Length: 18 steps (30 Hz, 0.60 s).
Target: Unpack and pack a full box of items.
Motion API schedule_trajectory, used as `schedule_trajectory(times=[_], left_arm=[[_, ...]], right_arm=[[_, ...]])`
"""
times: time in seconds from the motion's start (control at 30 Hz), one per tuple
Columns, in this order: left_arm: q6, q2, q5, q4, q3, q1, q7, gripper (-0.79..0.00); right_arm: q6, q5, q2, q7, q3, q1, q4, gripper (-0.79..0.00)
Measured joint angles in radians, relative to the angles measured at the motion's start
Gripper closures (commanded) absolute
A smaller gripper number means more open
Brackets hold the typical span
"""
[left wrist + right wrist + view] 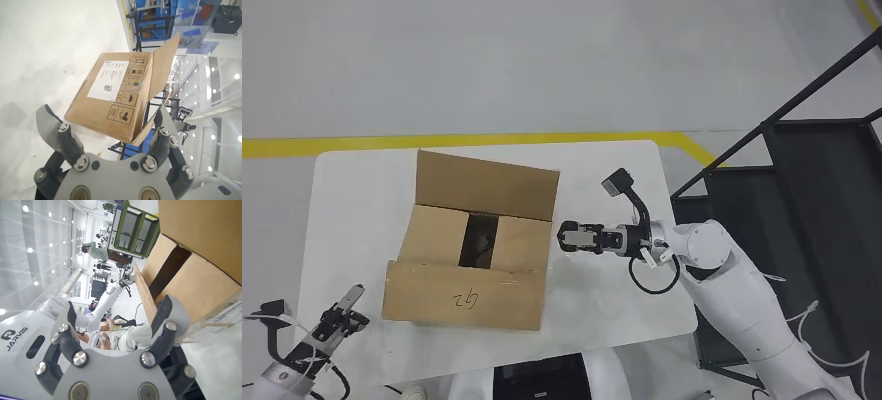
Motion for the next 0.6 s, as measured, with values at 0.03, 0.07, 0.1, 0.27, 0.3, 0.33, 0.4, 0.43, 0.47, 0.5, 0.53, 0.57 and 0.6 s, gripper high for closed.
schedule_trajectory(times=[0.03, 0.07, 0.1, 0.27, 0.3, 0.33, 0.4, 0.43, 0.47, 0.5, 0.53, 0.57, 0.6], left_arm=[[0.001, 0.001, 0.002, 0.002, 0.009, -0.005, -0.004, -0.785], [0.004, 0.002, 0.005, 0.003, 0.019, -0.011, -0.008, -0.785], [0.008, 0.002, 0.004, 0.003, 0.026, -0.016, -0.011, -0.785], [0.067, 0.008, -0.027, -0.005, 0.062, -0.026, -0.074, -0.785], [0.08, 0.009, -0.03, -0.01, 0.065, -0.026, -0.089, -0.785], [0.094, 0.011, -0.032, -0.014, 0.068, -0.027, -0.101, -0.785], [0.118, 0.014, -0.03, -0.025, 0.079, -0.032, -0.122, -0.785], [0.124, 0.015, -0.027, -0.029, 0.085, -0.035, -0.126, -0.785], [0.132, 0.016, -0.023, -0.033, 0.096, -0.04, -0.13, -0.785], [0.137, 0.017, -0.019, -0.035, 0.105, -0.045, -0.131, -0.785], [0.14, 0.018, -0.016, -0.037, 0.114, -0.051, -0.13, -0.785], [0.143, 0.019, -0.011, -0.038, 0.127, -0.059, -0.125, -0.785], [0.144, 0.019, -0.01, -0.037, 0.136, -0.066, -0.119, -0.785]], right_arm=[[0.0, -0.002, 0.0, -0.001, 0.0, -0.002, 0.0, -0.785], [0.0, -0.004, 0.001, -0.001, 0.001, -0.005, 0.0, -0.785], [-0.001, -0.005, 0.001, -0.001, 0.002, -0.007, 0.0, -0.785], [-0.002, -0.003, 0.002, -0.002, 0.008, -0.017, 0.004, -0.785], [0.0, 0.0, 0.003, -0.002, 0.009, -0.018, 0.006, -0.785], [0.002, 0.002, 0.003, -0.002, 0.009, -0.018, 0.007, -0.785], [0.005, 0.003, 0.003, -0.001, 0.009, -0.017, 0.01, -0.785], [0.006, 0.003, 0.003, -0.001, 0.008, -0.016, 0.012, -0.785], [0.007, 0.003, 0.003, -0.001, 0.008, -0.015, 0.014, -0.785], [0.008, 0.003, 0.002, -0.003, 0.008, -0.014, 0.017, -0.785], [0.01, 0.004, 0.002, -0.004, 0.009, -0.012, 0.019, -0.785], [0.012, 0.005, 0.002, -0.007, 0.01, -0.011, 0.023, -0.785], [0.013, 0.006, 0.002, -0.009, 0.011, -0.009, 0.026, -0.785]])
